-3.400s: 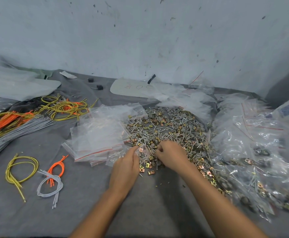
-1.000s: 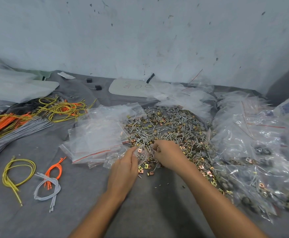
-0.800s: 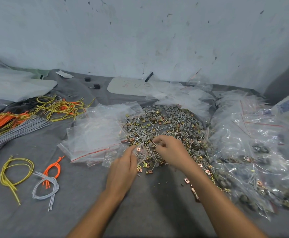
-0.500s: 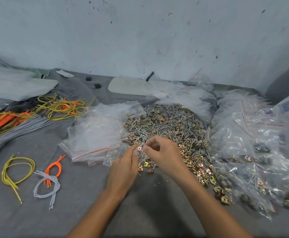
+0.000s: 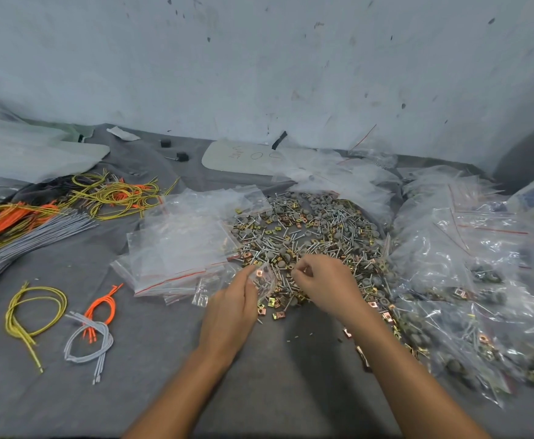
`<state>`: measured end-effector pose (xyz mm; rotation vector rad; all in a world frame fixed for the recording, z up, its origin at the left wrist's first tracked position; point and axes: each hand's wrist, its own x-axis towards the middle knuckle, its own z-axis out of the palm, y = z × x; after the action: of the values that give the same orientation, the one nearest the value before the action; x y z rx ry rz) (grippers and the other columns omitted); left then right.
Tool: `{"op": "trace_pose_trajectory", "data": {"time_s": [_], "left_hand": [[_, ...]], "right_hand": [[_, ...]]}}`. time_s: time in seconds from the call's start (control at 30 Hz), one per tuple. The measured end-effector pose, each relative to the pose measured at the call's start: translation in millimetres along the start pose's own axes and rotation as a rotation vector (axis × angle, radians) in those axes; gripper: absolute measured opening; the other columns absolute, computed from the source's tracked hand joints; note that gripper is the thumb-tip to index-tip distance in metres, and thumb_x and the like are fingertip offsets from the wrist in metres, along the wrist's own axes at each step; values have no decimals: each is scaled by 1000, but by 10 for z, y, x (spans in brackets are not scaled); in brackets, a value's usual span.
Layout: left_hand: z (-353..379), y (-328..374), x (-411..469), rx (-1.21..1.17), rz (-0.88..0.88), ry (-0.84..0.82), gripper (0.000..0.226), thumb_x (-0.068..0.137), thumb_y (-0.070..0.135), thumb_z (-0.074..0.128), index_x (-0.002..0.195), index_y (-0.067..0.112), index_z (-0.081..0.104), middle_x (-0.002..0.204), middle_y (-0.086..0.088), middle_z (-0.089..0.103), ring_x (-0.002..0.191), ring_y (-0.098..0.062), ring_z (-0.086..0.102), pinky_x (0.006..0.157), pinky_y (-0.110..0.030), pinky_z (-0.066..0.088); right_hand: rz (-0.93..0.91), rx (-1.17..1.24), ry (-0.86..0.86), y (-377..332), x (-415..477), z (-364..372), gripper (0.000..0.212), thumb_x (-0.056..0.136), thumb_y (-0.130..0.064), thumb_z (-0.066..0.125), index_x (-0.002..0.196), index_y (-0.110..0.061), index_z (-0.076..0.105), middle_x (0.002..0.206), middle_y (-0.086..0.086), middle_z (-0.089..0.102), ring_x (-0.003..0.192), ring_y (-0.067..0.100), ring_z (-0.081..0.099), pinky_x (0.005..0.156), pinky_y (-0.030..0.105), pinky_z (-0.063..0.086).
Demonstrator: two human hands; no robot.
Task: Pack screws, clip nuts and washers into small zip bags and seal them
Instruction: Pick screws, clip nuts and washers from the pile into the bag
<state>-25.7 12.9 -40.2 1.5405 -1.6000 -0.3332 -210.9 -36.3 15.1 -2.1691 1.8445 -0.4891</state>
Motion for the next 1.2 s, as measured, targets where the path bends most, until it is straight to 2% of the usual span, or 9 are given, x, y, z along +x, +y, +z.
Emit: {"op": "trace_pose_trajectory", "data": {"time_s": [0.2,0.4,0.6,0.7,0.77,0.83,0.9,1.0,1.2], "left_hand": [[-6,5,3,-14,-14,-11,34,102,22,46,133,32,59,97,-3,74,83,-29,66,69,-40,48],[-12,21,-3,-4,-6,-1,34,102,22,47,132,34,59,95,-3,74,85,-30,66,69,-40,48],[-24,41,-1,-5,-5,-6,35,102,21,47,133,32,60,96,-4,74,85,-30,66,71,-42,50],[-20,39,-5,5,5,-6,34,103,22,47,133,31,60,90,-3,74,80,-28,66,66,-39,48],[-20,34,-2,6,2,-3,34,103,21,47,133,30,60,87,-2,73,77,-27,66,64,-37,45],[-20,36,-2,7,5,-3,34,103,22,47,133,30,60,90,-2,74,80,-28,67,66,-39,48],[-15,36,1,8,3,-5,34,103,22,47,133,29,60,98,-3,75,87,-30,67,73,-42,52],[-11,34,2,13,-2,-11,33,103,23,46,133,29,59,107,-4,74,95,-33,67,77,-44,52],[-17,35,9,17,-2,-12,32,103,22,47,132,28,60,112,-5,74,101,-34,66,80,-41,52]], "right_hand": [[18,-150,-129,-45,-18,111,23,94,-49,61,88,-27,63,87,-8,65,84,18,63,70,34,49],[2,-251,-123,-128,-45,145,22,96,-39,58,102,-17,58,105,3,63,99,30,63,71,36,43],[9,-249,-139,-119,-72,138,23,101,-37,55,92,-15,55,98,6,66,92,32,65,73,39,50],[37,-211,-126,-67,-118,132,18,104,-28,47,93,-15,52,101,7,63,91,32,62,69,38,44],[47,-146,-92,-47,-167,88,18,105,-26,42,97,-15,53,101,4,61,92,31,60,71,39,44],[14,-14,-44,-60,-240,28,25,107,-32,38,87,-21,48,89,-2,57,82,25,56,72,41,46],[-47,126,-19,-121,-320,-20,29,107,-36,40,82,-24,46,80,-5,53,73,17,51,66,39,40],[-109,140,-4,-256,-375,-3,27,106,-39,42,87,-22,51,82,-7,54,74,14,50,65,37,33],[-141,-82,35,-516,-298,180,29,108,-40,34,110,-20,56,110,-1,60,98,25,59,82,40,49]]}}
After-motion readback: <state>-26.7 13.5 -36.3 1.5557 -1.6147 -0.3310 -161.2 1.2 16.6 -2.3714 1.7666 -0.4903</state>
